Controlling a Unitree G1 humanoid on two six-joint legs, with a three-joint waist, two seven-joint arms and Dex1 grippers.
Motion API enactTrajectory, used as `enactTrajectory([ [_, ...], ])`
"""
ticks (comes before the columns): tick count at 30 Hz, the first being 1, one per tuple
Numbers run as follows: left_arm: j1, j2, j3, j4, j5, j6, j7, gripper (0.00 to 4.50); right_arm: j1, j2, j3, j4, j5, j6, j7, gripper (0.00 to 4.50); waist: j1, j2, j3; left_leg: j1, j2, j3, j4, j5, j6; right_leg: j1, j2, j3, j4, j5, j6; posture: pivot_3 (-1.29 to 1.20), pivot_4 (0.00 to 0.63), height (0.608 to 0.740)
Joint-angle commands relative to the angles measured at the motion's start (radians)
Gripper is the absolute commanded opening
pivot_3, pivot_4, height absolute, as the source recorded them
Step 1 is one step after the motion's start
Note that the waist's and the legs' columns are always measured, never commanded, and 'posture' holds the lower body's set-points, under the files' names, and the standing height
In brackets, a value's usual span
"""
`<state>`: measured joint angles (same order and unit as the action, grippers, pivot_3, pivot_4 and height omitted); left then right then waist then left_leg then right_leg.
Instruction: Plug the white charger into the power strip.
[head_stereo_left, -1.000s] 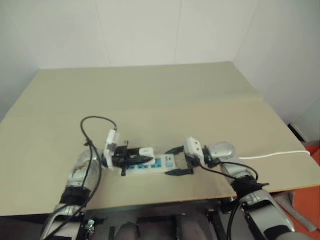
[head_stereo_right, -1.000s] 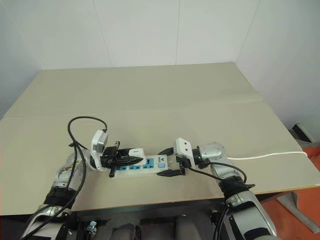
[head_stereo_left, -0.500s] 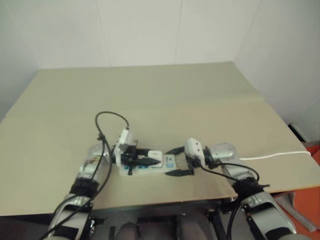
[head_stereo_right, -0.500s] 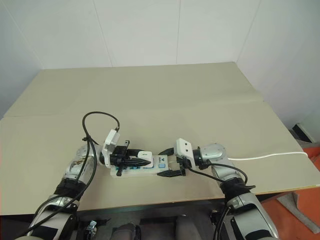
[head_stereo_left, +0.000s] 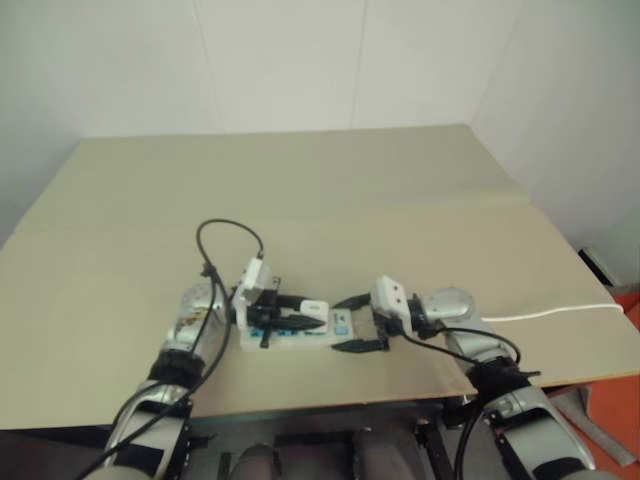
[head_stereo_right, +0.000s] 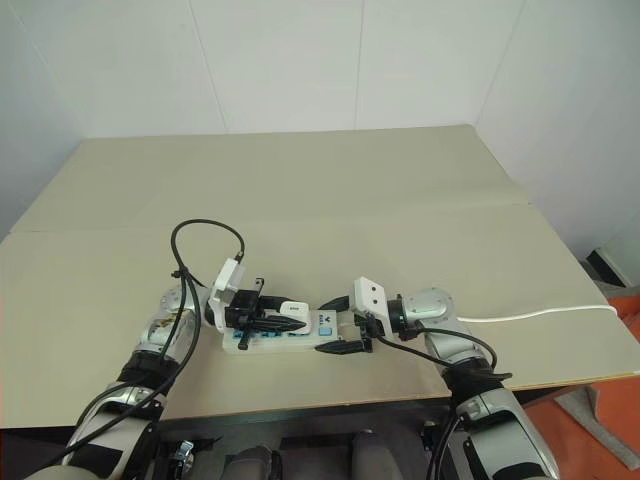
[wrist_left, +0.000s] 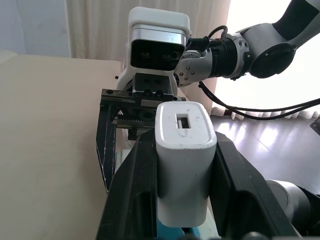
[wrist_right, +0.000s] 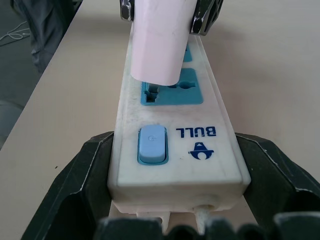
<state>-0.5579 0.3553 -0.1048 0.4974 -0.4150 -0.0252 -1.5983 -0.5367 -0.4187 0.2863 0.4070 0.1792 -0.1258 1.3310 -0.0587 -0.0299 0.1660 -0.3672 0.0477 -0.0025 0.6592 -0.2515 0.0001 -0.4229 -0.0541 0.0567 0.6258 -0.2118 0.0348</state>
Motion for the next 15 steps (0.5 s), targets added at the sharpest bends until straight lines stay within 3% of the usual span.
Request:
enactTrajectory([
  [1,0.009,0.003,-0.02,0.007,0.029,-0.013,-0.01,1.01,0.018,-0.012,0.03,0.024,-0.044,0.017,0.005,3.39,0.0,0.0,0.0,0.0,0.0,0.0,0.0,0.0,0.0,0.0,0.0,0.0,0.0,0.0,0.0,0.0,0.15,0.74],
  [15,-0.001,0.008,-0.039,0.067,0.071,-0.106,-0.007,1.01,0.012,-0.008,0.033,0.029,-0.045,0.013,0.005,3.39,0.0,0.0,0.0,0.0,0.0,0.0,0.0,0.0,0.0,0.001,0.0,0.0,0.0,0.0,0.0,0.0,0.15,0.74],
])
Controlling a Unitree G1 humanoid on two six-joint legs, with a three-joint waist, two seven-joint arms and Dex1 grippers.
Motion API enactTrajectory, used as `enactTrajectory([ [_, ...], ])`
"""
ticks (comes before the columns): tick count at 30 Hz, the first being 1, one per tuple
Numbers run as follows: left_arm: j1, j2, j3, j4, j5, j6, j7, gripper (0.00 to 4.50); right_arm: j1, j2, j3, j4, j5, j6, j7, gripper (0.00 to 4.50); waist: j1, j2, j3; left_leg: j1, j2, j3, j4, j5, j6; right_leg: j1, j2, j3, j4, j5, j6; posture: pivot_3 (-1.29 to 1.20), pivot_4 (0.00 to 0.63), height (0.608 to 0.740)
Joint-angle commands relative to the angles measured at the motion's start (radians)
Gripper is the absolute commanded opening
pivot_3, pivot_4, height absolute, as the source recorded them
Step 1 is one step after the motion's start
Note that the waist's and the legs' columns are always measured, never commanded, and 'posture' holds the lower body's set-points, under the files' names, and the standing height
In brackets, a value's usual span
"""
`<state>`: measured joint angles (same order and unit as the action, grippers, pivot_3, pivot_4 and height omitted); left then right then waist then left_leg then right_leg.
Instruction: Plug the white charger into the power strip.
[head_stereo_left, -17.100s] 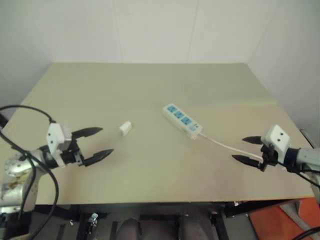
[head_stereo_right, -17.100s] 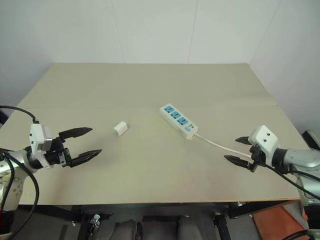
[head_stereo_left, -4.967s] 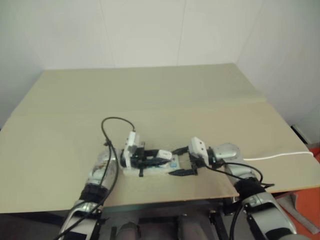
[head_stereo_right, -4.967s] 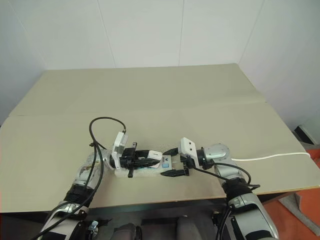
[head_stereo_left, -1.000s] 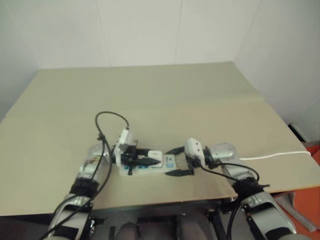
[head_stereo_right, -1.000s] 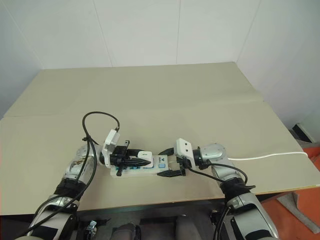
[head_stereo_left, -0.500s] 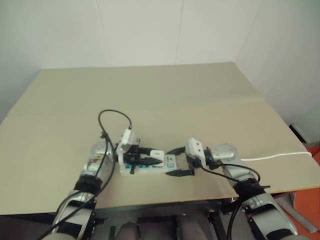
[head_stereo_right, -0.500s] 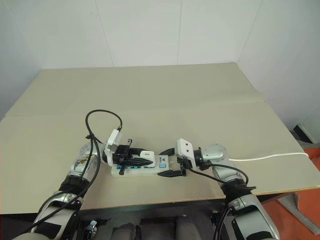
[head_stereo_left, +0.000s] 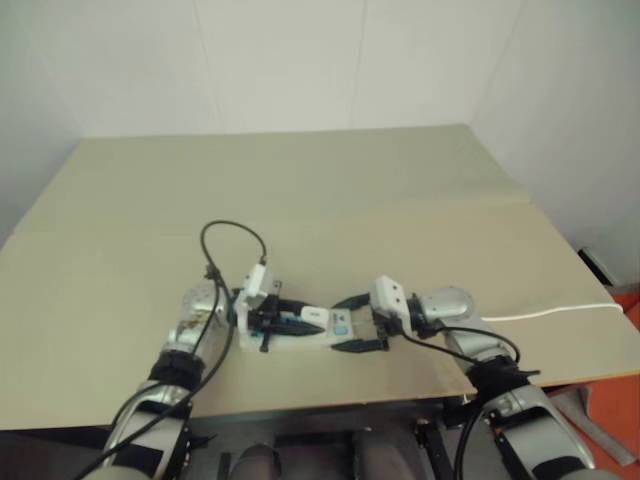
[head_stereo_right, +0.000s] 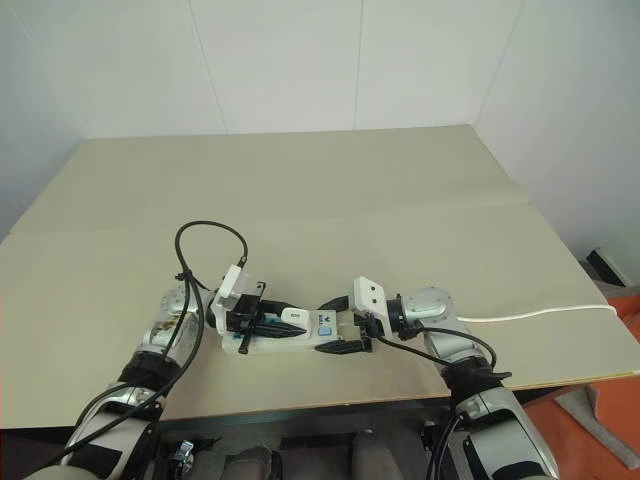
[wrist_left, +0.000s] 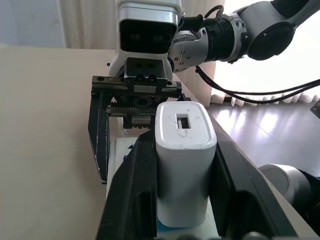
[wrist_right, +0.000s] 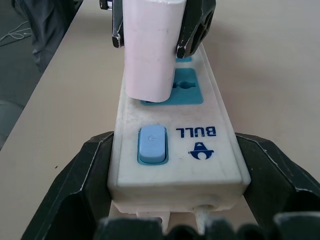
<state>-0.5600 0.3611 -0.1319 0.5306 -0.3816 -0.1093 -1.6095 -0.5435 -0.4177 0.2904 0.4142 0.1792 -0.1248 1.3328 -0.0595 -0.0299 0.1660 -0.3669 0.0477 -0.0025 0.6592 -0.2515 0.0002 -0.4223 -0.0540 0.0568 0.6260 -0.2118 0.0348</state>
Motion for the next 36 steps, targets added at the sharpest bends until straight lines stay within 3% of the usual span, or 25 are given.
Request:
enactTrajectory([
  [1,0.005,0.0,-0.012,0.035,0.041,-0.022,0.015,1.01,0.019,-0.01,0.029,0.021,-0.045,0.013,0.002,3.39,0.001,0.0,0.0,0.0,0.0,0.0,0.0,0.0,0.0,0.0,0.0,0.0,0.0,0.0,0.0,0.0,0.15,0.74],
  [6,0.041,0.001,-0.025,0.013,0.078,-0.016,0.094,1.01,0.024,-0.015,0.029,0.016,-0.048,0.013,-0.003,3.39,0.004,0.0,0.0,0.0,0.0,0.0,0.0,0.0,0.0,0.002,0.0,0.0,0.0,0.0,0.0,0.0,0.15,0.74],
  [12,0.092,0.031,-0.062,-0.098,0.115,0.109,0.201,1.01,0.031,-0.021,0.034,0.014,-0.055,0.008,-0.006,3.39,0.014,0.0,-0.001,0.008,0.0,0.0,0.0,0.0,0.0,0.006,0.0,0.001,0.0,0.0,0.0,0.0,0.15,0.74],
  [22,0.095,0.087,-0.096,-0.135,0.094,0.268,0.192,1.01,0.023,-0.016,0.046,0.027,-0.063,-0.002,-0.013,3.39,0.013,0.0,-0.001,0.015,0.0,0.0,0.0,0.0,0.0,0.014,0.0,0.001,-0.001,-0.004,-0.006,0.0,0.15,0.74],
  [36,0.153,0.096,-0.08,-0.065,0.096,0.123,0.149,1.01,0.028,-0.02,0.051,0.019,-0.062,-0.002,-0.021,3.39,0.001,0.0,-0.003,0.015,0.001,0.0,-0.001,-0.001,0.001,0.014,0.001,0.001,-0.001,-0.005,-0.008,0.0,0.15,0.74],
])
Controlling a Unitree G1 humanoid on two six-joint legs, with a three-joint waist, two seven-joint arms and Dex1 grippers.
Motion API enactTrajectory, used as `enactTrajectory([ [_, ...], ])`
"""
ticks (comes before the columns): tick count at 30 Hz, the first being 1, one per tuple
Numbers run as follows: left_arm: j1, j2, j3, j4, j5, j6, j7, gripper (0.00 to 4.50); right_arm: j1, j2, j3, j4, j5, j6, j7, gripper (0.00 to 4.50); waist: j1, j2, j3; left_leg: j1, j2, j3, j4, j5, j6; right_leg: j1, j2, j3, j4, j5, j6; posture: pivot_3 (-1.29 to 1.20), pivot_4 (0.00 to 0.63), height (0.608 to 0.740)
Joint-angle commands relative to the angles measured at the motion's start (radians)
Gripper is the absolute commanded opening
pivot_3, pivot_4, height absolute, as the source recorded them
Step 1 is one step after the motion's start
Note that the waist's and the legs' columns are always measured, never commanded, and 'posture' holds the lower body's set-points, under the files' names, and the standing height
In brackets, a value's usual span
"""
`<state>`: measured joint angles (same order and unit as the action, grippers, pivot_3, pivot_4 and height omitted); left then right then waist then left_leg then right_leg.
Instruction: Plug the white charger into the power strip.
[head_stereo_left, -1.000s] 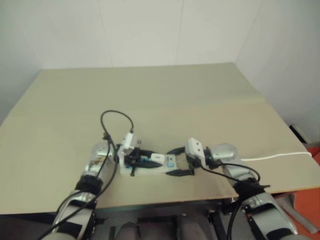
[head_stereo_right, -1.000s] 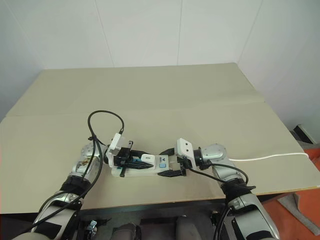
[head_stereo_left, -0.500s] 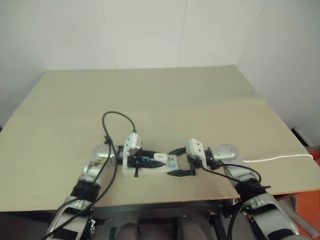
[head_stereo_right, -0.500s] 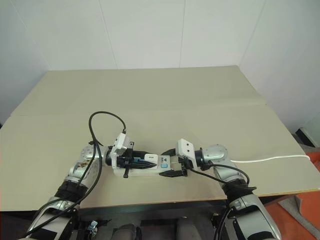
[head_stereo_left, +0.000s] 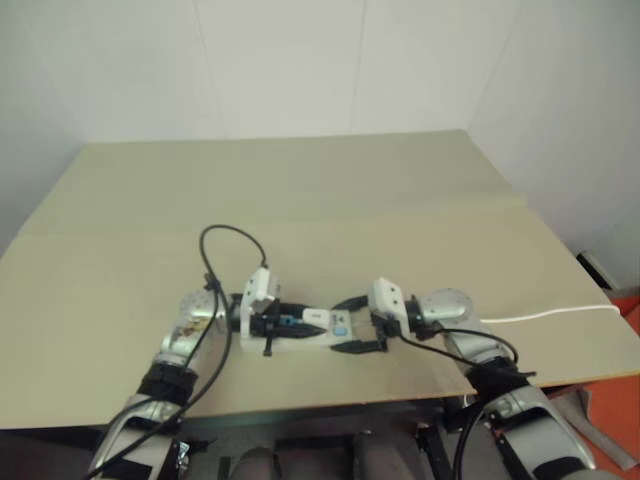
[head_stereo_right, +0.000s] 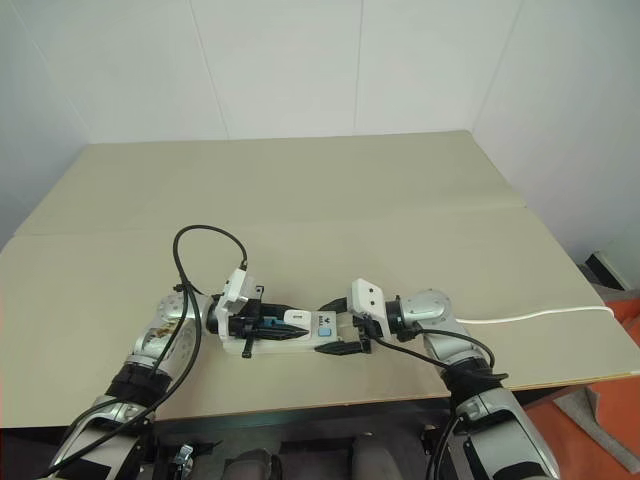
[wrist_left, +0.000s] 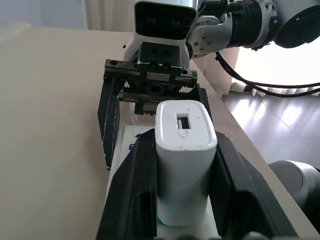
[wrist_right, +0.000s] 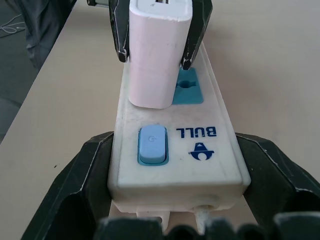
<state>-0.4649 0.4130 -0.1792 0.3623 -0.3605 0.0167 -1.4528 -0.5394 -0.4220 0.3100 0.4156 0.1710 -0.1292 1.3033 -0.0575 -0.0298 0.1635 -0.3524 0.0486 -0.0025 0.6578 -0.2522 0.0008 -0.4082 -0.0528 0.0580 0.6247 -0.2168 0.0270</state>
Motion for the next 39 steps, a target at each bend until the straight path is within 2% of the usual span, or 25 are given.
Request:
enactTrajectory([
  [1,0.057,0.044,-0.035,0.108,0.078,-0.01,-0.009,1.01,0.024,-0.016,0.032,0.016,-0.053,0.003,0.008,3.39,-0.002,0.0,0.0,0.0,0.0,0.0,0.0,0.0,0.0,0.0,0.0,0.0,0.0,0.0,0.0,0.0,0.15,0.74],
  [7,0.048,0.046,-0.05,0.154,0.104,-0.058,-0.014,1.01,0.027,-0.017,0.033,0.011,-0.05,0.006,0.007,3.39,-0.004,0.0,0.0,0.0,0.0,0.0,0.0,0.0,0.0,0.001,0.0,0.0,0.0,0.0,0.0,0.0,0.15,0.74],
  [21,0.039,0.049,-0.063,0.166,0.106,-0.014,0.016,1.01,0.022,-0.013,0.038,0.02,-0.054,0.002,0.005,3.39,-0.003,0.0,-0.004,0.0,0.0,0.0,0.0,0.0,0.0,0.002,0.0,0.0,0.0,-0.001,0.0,0.0,0.15,0.74],
  [26,0.042,0.038,-0.04,0.166,0.083,-0.031,0.02,2.68,0.022,-0.015,0.039,0.022,-0.053,0.002,0.008,3.39,-0.003,0.006,-0.008,0.001,0.0,0.0,0.0,-0.001,0.0,0.002,0.0,0.0,-0.001,-0.001,0.0,0.0,0.15,0.74],
  [31,0.039,0.039,-0.019,0.166,0.069,-0.071,-0.011,4.34,0.018,-0.014,0.039,0.028,-0.055,0.0,0.009,3.39,-0.003,0.006,-0.008,0.001,0.0,0.0,-0.001,-0.001,0.0,0.002,-0.001,0.0,-0.001,-0.001,0.0,0.0,0.15,0.74],
  [32,0.036,0.042,-0.013,0.166,0.066,-0.08,-0.018,4.45,0.016,-0.013,0.039,0.031,-0.055,-0.001,0.01,3.39,-0.003,0.006,-0.008,0.001,0.0,0.0,-0.001,-0.001,0.0,0.002,-0.001,0.0,-0.001,-0.001,0.0,0.0,0.15,0.74],
  [39,0.006,0.086,0.042,0.145,0.037,-0.1,-0.063,4.45,0.007,-0.011,0.04,0.044,-0.058,-0.008,0.013,3.39,-0.006,0.006,-0.008,0.001,0.0,0.0,-0.001,-0.001,0.0,0.0,-0.001,0.0,-0.001,-0.001,0.0,0.0,0.15,0.74],
])
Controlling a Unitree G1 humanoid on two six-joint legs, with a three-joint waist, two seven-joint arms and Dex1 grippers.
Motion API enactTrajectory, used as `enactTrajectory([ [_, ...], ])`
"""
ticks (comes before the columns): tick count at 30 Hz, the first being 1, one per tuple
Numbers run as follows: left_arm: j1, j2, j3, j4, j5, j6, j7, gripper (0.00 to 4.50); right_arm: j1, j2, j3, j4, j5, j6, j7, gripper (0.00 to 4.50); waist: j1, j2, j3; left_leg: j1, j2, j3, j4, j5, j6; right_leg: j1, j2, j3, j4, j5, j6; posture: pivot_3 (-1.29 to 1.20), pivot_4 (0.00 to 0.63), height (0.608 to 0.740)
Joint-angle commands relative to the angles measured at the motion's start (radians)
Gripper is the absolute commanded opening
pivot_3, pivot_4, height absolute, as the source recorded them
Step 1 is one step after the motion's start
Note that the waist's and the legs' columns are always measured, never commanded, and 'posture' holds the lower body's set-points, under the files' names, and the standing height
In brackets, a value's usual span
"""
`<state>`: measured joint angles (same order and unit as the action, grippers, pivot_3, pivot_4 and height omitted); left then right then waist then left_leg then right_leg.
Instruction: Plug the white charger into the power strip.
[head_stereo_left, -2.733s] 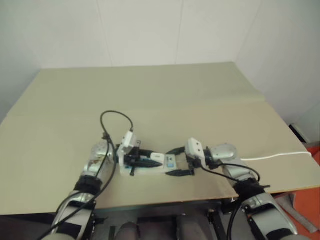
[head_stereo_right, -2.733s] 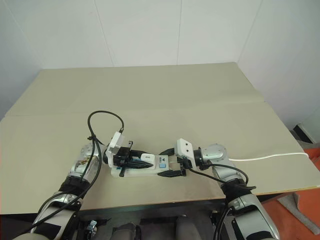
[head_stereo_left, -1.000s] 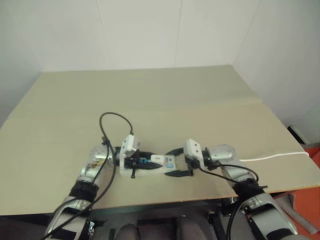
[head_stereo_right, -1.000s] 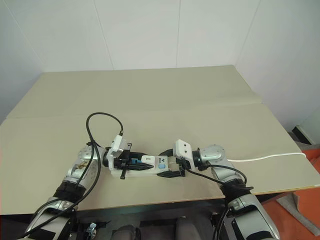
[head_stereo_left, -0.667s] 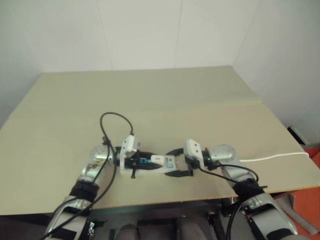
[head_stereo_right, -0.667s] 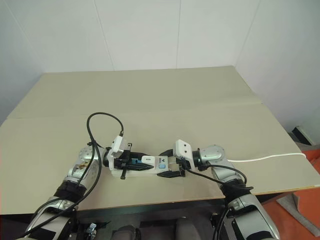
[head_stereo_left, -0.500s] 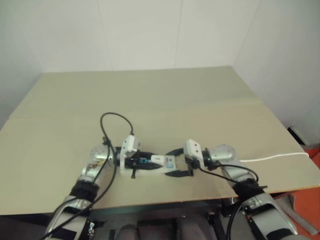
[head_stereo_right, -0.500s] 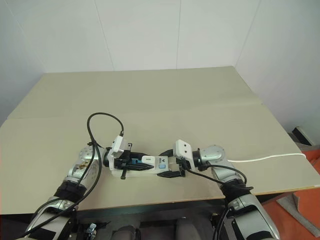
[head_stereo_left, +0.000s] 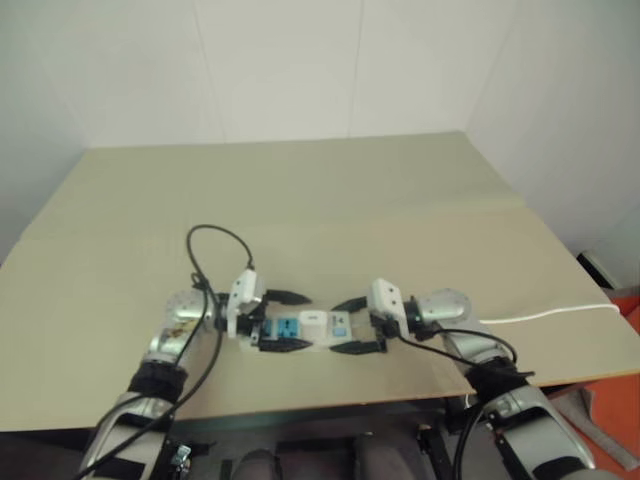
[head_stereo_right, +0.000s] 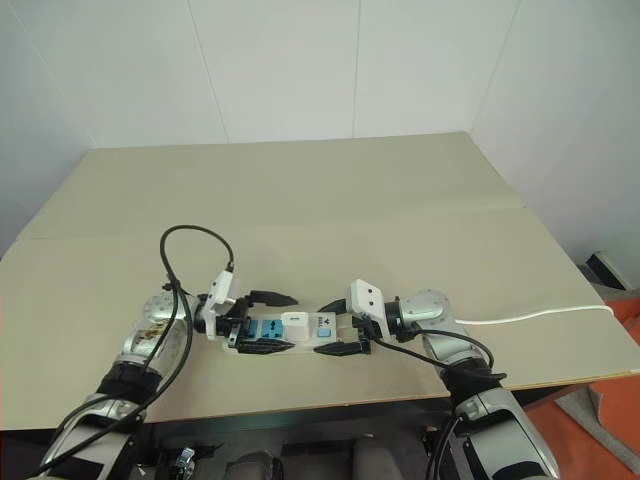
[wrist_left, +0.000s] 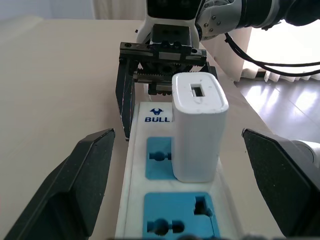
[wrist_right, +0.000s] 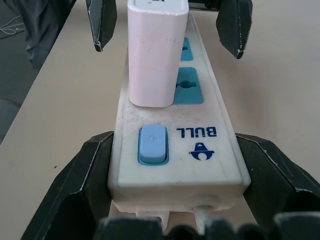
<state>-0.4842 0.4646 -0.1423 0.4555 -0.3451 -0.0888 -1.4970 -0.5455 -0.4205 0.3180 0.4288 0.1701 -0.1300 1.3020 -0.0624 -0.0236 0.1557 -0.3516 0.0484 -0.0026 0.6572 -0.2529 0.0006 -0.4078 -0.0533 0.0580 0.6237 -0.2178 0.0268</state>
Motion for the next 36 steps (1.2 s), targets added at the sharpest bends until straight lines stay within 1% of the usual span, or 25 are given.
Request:
enactTrajectory([
  [1,0.022,0.05,0.013,0.042,0.013,0.009,-0.04,4.45,0.011,-0.012,0.032,0.032,-0.057,-0.007,0.014,3.39,-0.002,0.0,0.0,0.0,0.0,0.0,0.0,0.0,0.0,-0.001,0.0,0.0,0.0,0.0,0.0,0.0,0.15,0.74],
  [6,0.001,0.137,0.097,-0.007,-0.043,0.025,-0.064,4.45,0.011,-0.017,0.029,0.028,-0.048,0.0,0.024,3.39,-0.006,-0.004,0.005,-0.004,0.0,0.0,0.0,0.0,0.0,-0.006,0.0,0.0,0.001,0.0,0.0,0.0,0.15,0.74],
  [8,-0.012,0.16,0.137,-0.005,-0.06,0.029,-0.056,4.45,0.008,-0.016,0.024,0.026,-0.042,0.023,0.021,3.39,-0.004,-0.006,0.006,-0.011,0.0,0.0,0.0,0.0,0.0,-0.013,0.0,0.001,0.002,0.001,0.001,0.0,0.15,0.74],
  [9,-0.018,0.169,0.156,-0.004,-0.066,0.034,-0.05,4.45,0.007,-0.015,0.02,0.024,-0.034,0.039,0.027,3.39,-0.003,-0.006,0.007,-0.014,0.0,0.0,0.001,0.0,0.0,-0.016,0.0,0.001,0.002,0.004,0.005,0.0,0.15,0.74],
  [11,-0.032,0.191,0.196,0.004,-0.085,0.055,-0.044,4.5,0.004,-0.016,0.008,0.02,-0.027,0.039,0.026,4.12,-0.002,-0.008,0.009,-0.016,0.0,0.0,0.001,0.0,0.0,-0.017,0.0,0.0,0.002,0.005,0.007,0.0,0.15,0.74],
  [12,-0.036,0.199,0.208,0.007,-0.09,0.063,-0.042,4.5,0.001,-0.016,0.0,0.018,-0.02,0.039,0.031,4.41,-0.001,-0.01,0.011,-0.017,0.0,0.0,0.001,0.0,0.0,-0.018,0.0,0.0,0.002,0.005,0.007,0.0,0.15,0.74],
  [17,-0.013,0.225,0.245,0.009,-0.087,0.07,-0.027,4.5,0.001,-0.031,-0.027,-0.005,-0.005,0.044,0.039,4.46,0.003,-0.01,0.016,-0.019,0.0,0.0,0.001,0.0,0.0,-0.02,0.0,0.0,0.001,0.005,0.007,0.0,0.15,0.74],
  [20,0.02,0.23,0.27,-0.038,-0.111,0.083,-0.022,4.5,0.026,-0.054,-0.055,-0.067,-0.01,0.025,-0.003,4.46,0.009,-0.01,0.019,-0.02,0.0,0.0,0.001,0.0,0.0,-0.021,0.0,0.0,0.001,0.005,0.007,0.0,0.15,0.74],
  [22,0.039,0.238,0.297,-0.077,-0.146,0.114,-0.02,4.5,0.046,-0.095,-0.085,-0.141,0.021,0.051,0.002,4.46,0.016,-0.011,0.022,-0.022,0.0,0.001,0.002,0.0,0.0,-0.023,0.0,0.0,0.001,0.005,0.007,0.0,0.15,0.74],
  [25,0.076,0.264,0.332,-0.135,-0.183,0.152,-0.023,4.5,0.078,-0.173,-0.135,-0.253,0.065,0.081,0.018,4.46,0.024,-0.011,0.024,-0.034,0.0,0.001,0.003,0.0,0.0,-0.033,0.0,0.0,0.003,0.006,0.008,0.0,0.15,0.74],
  [26,0.097,0.28,0.341,-0.15,-0.18,0.144,-0.03,4.5,0.088,-0.208,-0.159,-0.291,0.08,0.084,0.027,4.46,0.024,-0.01,0.026,-0.035,0.0,0.001,0.003,0.0,0.0,-0.034,0.0,0.0,0.003,0.006,0.007,0.0,0.15,0.74],
  [30,0.172,0.328,0.369,-0.19,-0.176,0.111,-0.045,4.5,0.113,-0.339,-0.239,-0.395,0.161,0.135,0.091,4.46,0.023,-0.009,0.03,-0.035,0.0,0.002,0.003,0.0,0.0,-0.034,-0.001,0.0,0.001,0.006,0.008,0.0,0.15,0.74],
  [33,0.221,0.358,0.396,-0.22,-0.19,0.116,-0.05,4.5,0.136,-0.431,-0.284,-0.425,0.183,0.138,0.134,4.46,0.023,-0.01,0.03,-0.035,0.0,0.002,0.003,0.0,0.0,-0.034,-0.001,0.0,0.001,0.006,0.008,0.0,0.15,0.74],
  [36,0.272,0.373,0.42,-0.264,-0.206,0.123,-0.052,4.5,0.163,-0.48,-0.321,-0.439,0.201,0.137,0.146,4.46,0.023,-0.01,0.03,-0.035,0.0,0.002,0.003,0.0,0.0,-0.034,-0.001,0.0,0.001,0.006,0.008,0.0,0.15,0.74],
])
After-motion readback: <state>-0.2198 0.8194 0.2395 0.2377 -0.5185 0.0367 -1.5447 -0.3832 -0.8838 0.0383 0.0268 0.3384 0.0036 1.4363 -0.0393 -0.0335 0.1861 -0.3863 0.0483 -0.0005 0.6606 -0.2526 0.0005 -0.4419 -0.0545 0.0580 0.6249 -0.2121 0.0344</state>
